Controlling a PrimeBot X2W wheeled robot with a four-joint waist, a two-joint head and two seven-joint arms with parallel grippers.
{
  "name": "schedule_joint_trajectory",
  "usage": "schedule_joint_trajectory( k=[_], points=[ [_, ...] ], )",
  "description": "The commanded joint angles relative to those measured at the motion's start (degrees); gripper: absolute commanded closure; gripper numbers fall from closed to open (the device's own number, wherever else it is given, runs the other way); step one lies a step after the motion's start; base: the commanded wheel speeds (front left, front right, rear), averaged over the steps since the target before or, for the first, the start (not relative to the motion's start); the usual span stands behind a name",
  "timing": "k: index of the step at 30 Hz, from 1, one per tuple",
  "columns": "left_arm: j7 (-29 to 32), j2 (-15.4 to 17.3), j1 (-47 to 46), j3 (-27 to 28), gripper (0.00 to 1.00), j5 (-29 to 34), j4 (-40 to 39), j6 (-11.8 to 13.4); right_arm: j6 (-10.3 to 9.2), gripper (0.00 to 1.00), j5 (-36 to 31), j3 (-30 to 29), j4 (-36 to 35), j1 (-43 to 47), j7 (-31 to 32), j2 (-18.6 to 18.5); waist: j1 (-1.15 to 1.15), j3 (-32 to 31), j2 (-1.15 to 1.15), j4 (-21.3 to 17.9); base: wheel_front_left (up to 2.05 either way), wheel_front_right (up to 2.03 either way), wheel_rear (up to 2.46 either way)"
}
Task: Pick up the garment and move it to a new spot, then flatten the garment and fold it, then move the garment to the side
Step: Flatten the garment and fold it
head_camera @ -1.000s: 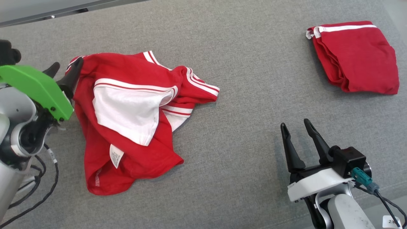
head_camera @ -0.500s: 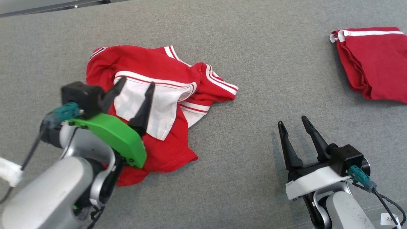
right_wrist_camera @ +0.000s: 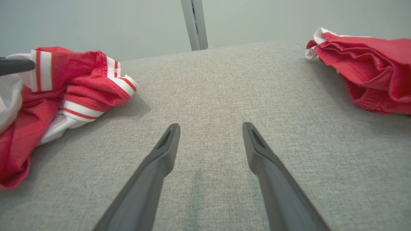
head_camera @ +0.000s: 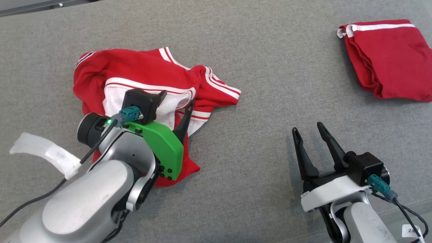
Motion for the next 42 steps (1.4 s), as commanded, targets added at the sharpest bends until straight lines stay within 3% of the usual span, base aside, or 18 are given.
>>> schedule_joint_trajectory(
  k=[1, 3, 4, 5, 11, 15, 17, 20, 23, 27, 32, 37, 42],
  points=[
    [0.4, 0.1, -0.4, -0.3, 0.0, 0.2, 0.8, -0.3, -0.04, 0.0, 0.4, 0.1, 0.1, 0.6, -0.2, -0.2, 0.0, -0.3, 0.14, -0.5, 0.0, 0.0, 0.0],
    [1.6, 0.6, -0.4, -1.0, 0.0, 0.0, 2.3, -0.8, -0.04, 0.0, 0.7, 0.2, 0.1, 0.7, -0.2, -0.2, 0.0, -0.4, 0.14, -0.8, 0.0, 0.0, 0.0],
    [2.2, 1.2, -0.8, -1.5, 0.73, 0.4, 3.1, -1.1, -0.04, 0.0, 0.9, 0.2, 0.1, 0.8, -0.2, -0.2, 0.0, -0.5, 0.14, -0.9, 0.0, 0.0, 0.0],
    [2.8, 1.5, -1.2, -1.9, 1.0, 0.5, 3.8, -1.7, -0.04, 0.0, 1.1, 0.1, 0.1, 0.8, -0.2, -0.2, 0.0, -0.6, 0.14, -1.0, 0.0, 0.0, 0.0],
    [3.2, 0.4, -3.2, -1.0, 1.0, -1.6, 4.0, -4.4, -0.04, 0.0, 1.5, -0.3, 0.2, 0.8, -0.2, -0.2, 0.0, -1.3, 0.14, -0.7, 0.0, 0.0, 0.0],
    [3.9, -4.0, -4.9, 4.6, 1.0, -11.8, -1.5, -8.5, -0.04, 0.0, 1.8, -0.2, 0.4, 1.0, -0.2, -0.2, 0.0, -2.1, 0.14, 0.1, 0.0, 0.0, 0.0],
    [6.6, -6.6, -5.5, 7.9, 1.0, -19.4, -4.5, -9.0, -0.04, 0.0, 2.3, 0.2, 0.6, 0.7, -0.2, -0.1, 0.0, -2.6, 0.14, 0.3, 0.0, 0.0, 0.0],
    [10.2, -9.5, -9.2, 13.4, 1.0, -26.7, -7.7, -5.3, -0.04, 0.0, 3.5, 0.8, 0.8, 0.0, -0.2, -0.2, 0.0, -3.3, 0.14, 0.1, 0.0, 0.0, 0.0],
    [12.4, -12.8, -13.1, 16.4, 1.0, -29.9, -8.5, 1.0, -0.04, 0.0, 5.5, 1.6, 1.1, -0.4, -0.2, -0.2, 0.0, -3.9, 0.14, -0.6, 0.0, 0.0, 0.0],
    [12.9, -18.3, -20.8, 18.1, 1.0, -29.5, -7.4, 8.9, -0.04, 0.0, 8.1, 2.7, 1.4, -0.8, -0.2, -0.2, 0.0, -4.3, 0.14, -1.5, 0.0, 0.0, 0.0],
    [7.2, -25.4, -30.2, 21.7, 1.0, -26.2, -0.8, 15.9, -0.04, 0.0, 10.5, 3.9, 1.8, -0.9, -0.2, -0.2, 0.0, -4.9, 0.14, -2.8, 0.0, 0.0, 0.0],
    [-1.2, -28.0, -34.3, 24.2, 1.0, -25.7, 7.2, 20.3, -0.03, 0.0, 11.6, 4.0, 2.4, 0.2, -0.2, -0.2, 0.0, -5.9, 0.14, -3.7, 0.0, 0.0, 0.0],
    [-8.1, -28.2, -29.6, 25.8, 1.0, -27.5, 12.9, 22.9, -0.03, 0.0, 12.1, 4.0, 2.6, 0.5, -0.2, -0.2, 0.0, -6.0, 0.14, -4.1, 0.0, 0.0, 0.0]
  ],
)
